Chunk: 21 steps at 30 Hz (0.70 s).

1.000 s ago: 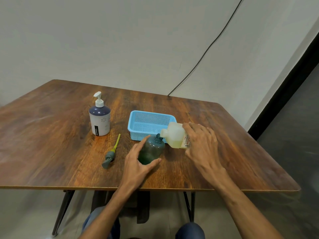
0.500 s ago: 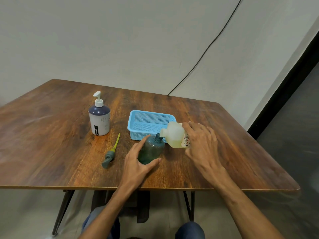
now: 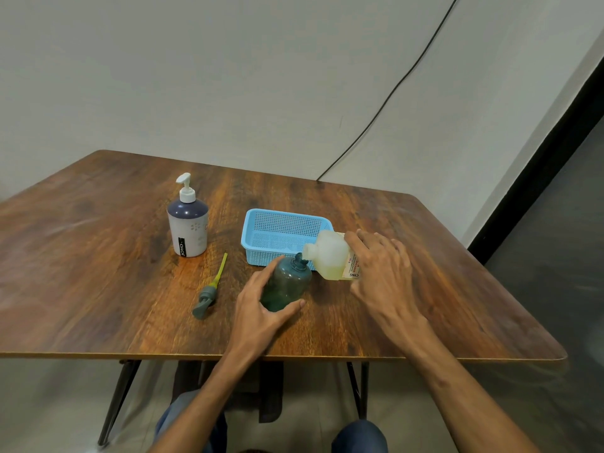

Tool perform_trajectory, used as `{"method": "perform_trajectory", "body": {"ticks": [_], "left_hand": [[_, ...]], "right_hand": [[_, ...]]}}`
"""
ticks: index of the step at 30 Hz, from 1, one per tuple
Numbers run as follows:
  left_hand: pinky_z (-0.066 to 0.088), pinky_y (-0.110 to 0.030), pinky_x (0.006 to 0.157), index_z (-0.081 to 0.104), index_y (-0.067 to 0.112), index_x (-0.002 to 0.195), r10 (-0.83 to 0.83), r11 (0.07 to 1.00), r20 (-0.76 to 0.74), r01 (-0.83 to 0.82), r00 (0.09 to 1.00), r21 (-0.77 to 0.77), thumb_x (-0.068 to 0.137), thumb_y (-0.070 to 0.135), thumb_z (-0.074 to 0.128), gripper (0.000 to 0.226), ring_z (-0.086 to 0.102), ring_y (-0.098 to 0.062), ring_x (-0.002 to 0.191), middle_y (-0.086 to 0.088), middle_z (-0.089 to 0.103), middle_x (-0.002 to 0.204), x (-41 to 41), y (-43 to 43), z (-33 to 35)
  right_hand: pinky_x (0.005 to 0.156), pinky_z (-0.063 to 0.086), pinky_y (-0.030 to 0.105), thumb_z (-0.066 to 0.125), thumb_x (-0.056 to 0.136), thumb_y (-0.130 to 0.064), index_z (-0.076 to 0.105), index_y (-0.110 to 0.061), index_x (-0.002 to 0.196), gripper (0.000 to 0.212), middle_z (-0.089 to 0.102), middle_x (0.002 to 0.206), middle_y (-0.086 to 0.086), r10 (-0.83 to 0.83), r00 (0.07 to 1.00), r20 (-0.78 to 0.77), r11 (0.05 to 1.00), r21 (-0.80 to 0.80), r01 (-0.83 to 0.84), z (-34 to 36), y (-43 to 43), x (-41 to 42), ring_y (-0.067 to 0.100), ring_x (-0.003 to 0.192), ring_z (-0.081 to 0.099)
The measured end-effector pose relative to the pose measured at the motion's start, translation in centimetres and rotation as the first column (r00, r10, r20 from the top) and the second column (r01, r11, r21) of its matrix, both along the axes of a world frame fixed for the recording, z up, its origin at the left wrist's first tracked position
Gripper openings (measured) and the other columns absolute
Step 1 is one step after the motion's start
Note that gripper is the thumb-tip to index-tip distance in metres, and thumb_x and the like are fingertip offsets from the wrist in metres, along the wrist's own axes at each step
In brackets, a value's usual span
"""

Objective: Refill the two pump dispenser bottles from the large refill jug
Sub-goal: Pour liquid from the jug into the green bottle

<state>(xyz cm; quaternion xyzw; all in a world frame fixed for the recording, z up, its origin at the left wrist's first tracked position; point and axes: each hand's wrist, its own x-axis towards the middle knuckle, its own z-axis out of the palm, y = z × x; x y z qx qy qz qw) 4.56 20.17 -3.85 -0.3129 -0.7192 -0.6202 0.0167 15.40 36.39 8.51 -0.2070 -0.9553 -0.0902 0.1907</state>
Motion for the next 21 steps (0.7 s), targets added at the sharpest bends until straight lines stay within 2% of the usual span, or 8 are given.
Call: {"method": "perform_trajectory", "body": {"ticks": [5, 11, 16, 21], "left_hand": [[0.042, -0.013, 0.096, 0.046, 0.035, 0.149, 0.000, 1.000, -0.005, 0.000, 1.000, 0.001, 0.075, 0.032, 0.089, 0.086, 0.046, 0.014, 0.123, 0.017, 0.055, 0.136, 0.02, 0.02, -0.07], [0.046, -0.019, 0.099, 0.047, 0.033, 0.149, 0.000, 1.000, -0.012, 0.000, 1.000, 0.011, 0.075, 0.033, 0.089, 0.086, 0.049, 0.005, 0.126, 0.013, 0.057, 0.137, 0.08, 0.14, -0.08], [0.043, -0.012, 0.096, 0.047, 0.034, 0.149, 0.001, 1.000, -0.011, -0.001, 1.000, 0.011, 0.075, 0.032, 0.089, 0.085, 0.048, 0.010, 0.124, 0.015, 0.056, 0.136, -0.15, -0.02, -0.16], [0.046, -0.019, 0.099, 0.047, 0.035, 0.149, 0.005, 1.000, -0.006, -0.004, 1.000, 0.013, 0.074, 0.033, 0.090, 0.086, 0.049, 0.010, 0.124, 0.016, 0.056, 0.135, -0.13, 0.03, -0.18]], "right_hand": [[0.111, 0.032, 0.046, 0.079, 0.072, -0.018, 0.045, -0.023, 0.143, 0.079, 0.048, 0.150, 0.007, -0.004, 1.000, 0.018, 1.000, 0.009, 0.004, 0.10, 0.06, 0.03, 0.030, 0.135, 0.046], [0.109, 0.033, 0.046, 0.079, 0.070, -0.017, 0.047, -0.023, 0.142, 0.079, 0.050, 0.148, 0.007, -0.004, 1.000, 0.012, 1.000, 0.008, 0.004, 0.00, 0.20, 0.14, 0.031, 0.134, 0.047], [0.109, 0.034, 0.048, 0.082, 0.068, -0.017, 0.049, -0.022, 0.141, 0.080, 0.052, 0.147, 0.008, -0.005, 1.000, 0.009, 1.000, 0.006, 0.005, -0.08, 0.00, -0.08, 0.033, 0.133, 0.048], [0.108, 0.036, 0.048, 0.082, 0.067, -0.016, 0.050, -0.021, 0.140, 0.080, 0.053, 0.146, 0.009, -0.005, 1.000, 0.009, 1.000, 0.012, 0.005, -0.07, 0.13, -0.11, 0.034, 0.131, 0.050]]}}
